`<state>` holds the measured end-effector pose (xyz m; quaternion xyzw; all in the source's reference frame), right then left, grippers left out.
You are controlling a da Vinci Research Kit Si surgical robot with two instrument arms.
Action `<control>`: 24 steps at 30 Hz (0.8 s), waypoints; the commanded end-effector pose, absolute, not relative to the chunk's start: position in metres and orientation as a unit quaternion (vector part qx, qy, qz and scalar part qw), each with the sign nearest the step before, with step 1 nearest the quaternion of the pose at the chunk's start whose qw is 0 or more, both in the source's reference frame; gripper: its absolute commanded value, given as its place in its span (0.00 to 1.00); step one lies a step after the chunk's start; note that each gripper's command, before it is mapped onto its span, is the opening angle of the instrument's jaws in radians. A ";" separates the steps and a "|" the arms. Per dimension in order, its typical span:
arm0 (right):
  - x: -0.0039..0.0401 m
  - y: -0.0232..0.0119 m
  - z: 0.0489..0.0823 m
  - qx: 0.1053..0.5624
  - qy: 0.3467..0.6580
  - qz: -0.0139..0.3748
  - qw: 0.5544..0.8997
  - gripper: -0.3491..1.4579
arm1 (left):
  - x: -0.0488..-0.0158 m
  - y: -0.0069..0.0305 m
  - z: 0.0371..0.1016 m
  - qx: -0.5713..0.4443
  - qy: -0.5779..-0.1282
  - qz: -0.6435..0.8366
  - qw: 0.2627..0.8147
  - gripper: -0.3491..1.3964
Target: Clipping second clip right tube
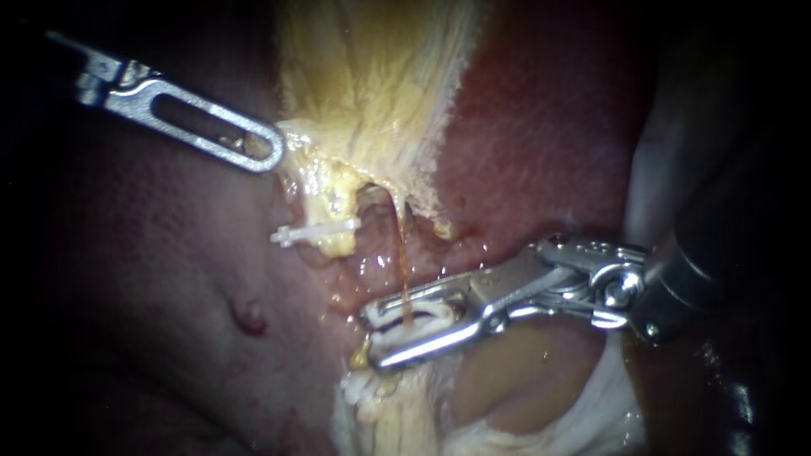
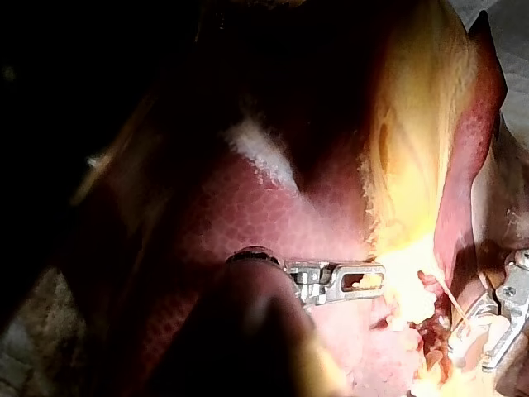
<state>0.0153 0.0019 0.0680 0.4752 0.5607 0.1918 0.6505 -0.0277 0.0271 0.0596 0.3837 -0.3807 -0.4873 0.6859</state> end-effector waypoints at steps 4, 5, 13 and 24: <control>0.0152 0.0019 0.0680 0.475 0.560 0.191 0.651 0.20 | -0.0277 0.0271 0.0596 0.384 -0.381 -0.487 0.686 0.00; 0.0152 0.0019 0.0680 0.475 0.560 0.191 0.651 0.18 | -0.0277 0.0271 0.0596 0.384 -0.381 -0.487 0.686 0.00; 0.0150 0.0019 0.0682 0.475 0.559 0.191 0.652 0.02 | -0.0277 0.0271 0.0596 0.384 -0.381 -0.487 0.686 0.00; 0.0149 0.0020 0.0683 0.485 0.556 0.184 0.650 0.00 | -0.0277 0.0271 0.0596 0.384 -0.381 -0.487 0.686 0.00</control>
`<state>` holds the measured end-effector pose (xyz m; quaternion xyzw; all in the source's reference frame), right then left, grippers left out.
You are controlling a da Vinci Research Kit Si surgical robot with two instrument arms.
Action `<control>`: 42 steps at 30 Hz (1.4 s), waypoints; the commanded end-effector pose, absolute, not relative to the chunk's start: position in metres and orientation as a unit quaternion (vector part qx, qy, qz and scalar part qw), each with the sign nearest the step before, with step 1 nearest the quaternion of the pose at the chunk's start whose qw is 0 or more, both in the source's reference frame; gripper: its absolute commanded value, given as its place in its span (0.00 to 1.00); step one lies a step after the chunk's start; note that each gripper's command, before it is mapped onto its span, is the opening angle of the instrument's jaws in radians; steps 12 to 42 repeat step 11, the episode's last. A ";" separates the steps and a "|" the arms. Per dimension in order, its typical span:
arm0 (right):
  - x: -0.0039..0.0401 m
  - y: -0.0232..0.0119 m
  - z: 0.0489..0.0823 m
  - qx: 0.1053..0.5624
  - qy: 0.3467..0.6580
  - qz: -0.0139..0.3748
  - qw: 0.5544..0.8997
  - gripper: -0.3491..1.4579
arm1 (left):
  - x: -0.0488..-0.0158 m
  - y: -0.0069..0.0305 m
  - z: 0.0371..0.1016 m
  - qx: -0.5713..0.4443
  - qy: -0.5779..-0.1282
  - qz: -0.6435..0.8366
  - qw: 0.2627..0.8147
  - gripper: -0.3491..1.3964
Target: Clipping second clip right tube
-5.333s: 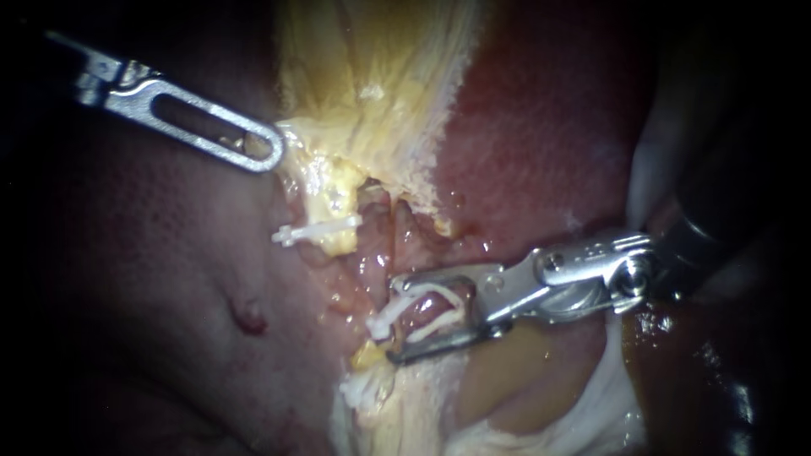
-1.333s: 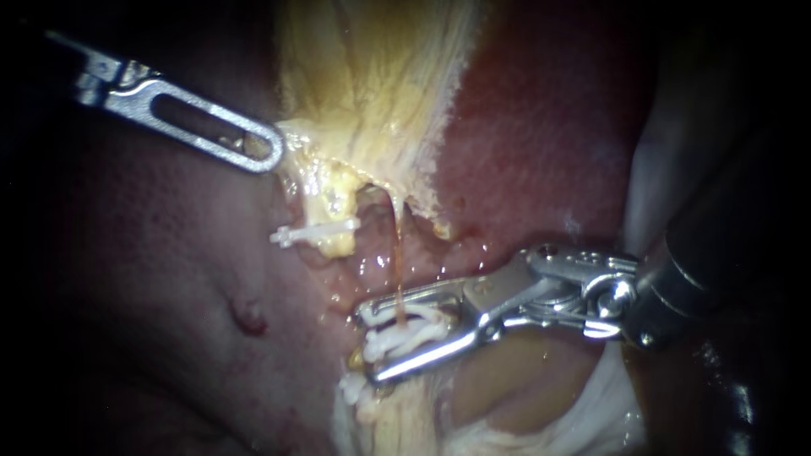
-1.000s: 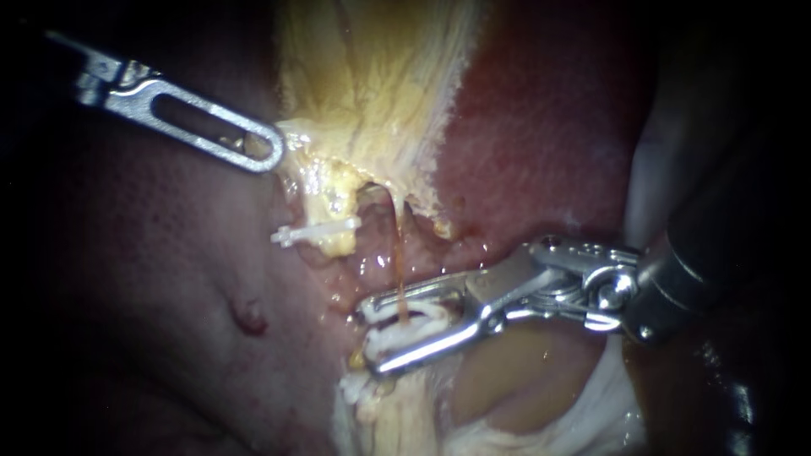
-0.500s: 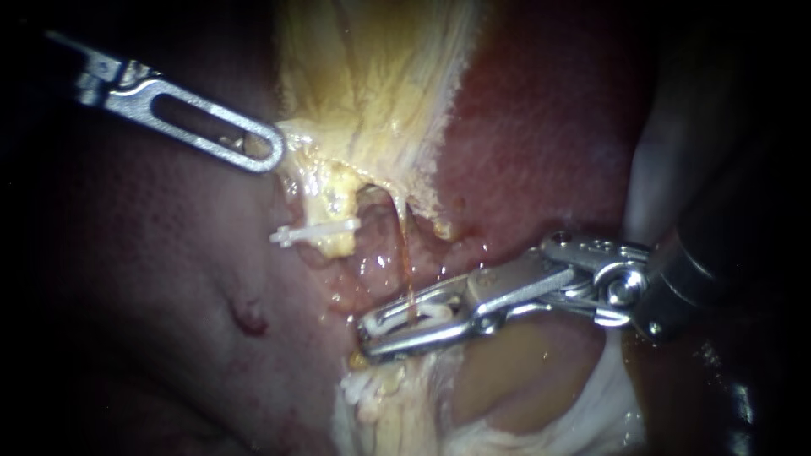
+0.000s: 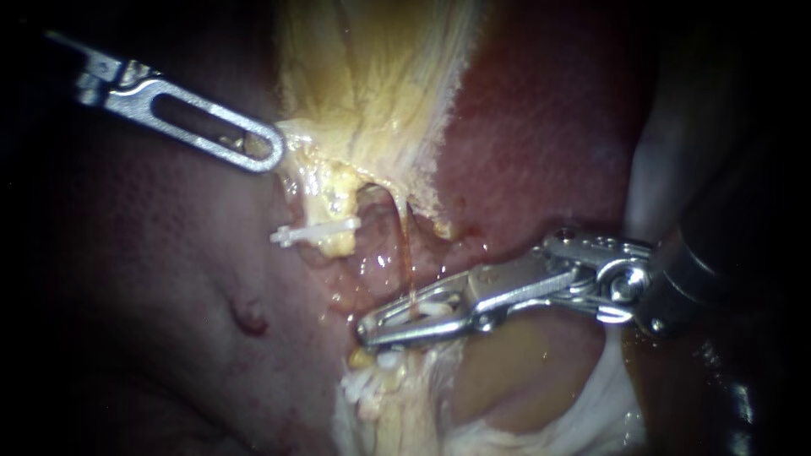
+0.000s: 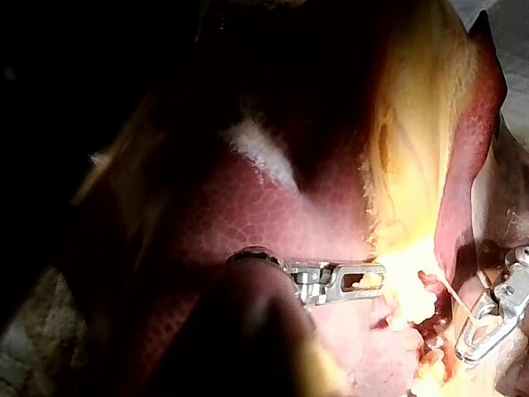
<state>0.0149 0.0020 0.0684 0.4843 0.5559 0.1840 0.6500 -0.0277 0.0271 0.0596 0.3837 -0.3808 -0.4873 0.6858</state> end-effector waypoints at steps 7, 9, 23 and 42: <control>0.0149 0.0020 0.0686 0.490 0.555 0.177 0.649 0.00 | -0.0277 0.0271 0.0596 0.384 -0.381 -0.487 0.686 0.00; 0.0149 0.0020 0.0686 0.491 0.554 0.178 0.648 0.00 | -0.0277 0.0271 0.0596 0.384 -0.381 -0.487 0.686 0.00; 0.0149 0.0020 0.0687 0.492 0.554 0.178 0.648 0.00 | -0.0277 0.0271 0.0596 0.384 -0.381 -0.487 0.686 0.00; 0.0149 0.0020 0.0687 0.492 0.554 0.178 0.648 0.00 | -0.0277 0.0271 0.0596 0.384 -0.381 -0.487 0.686 0.00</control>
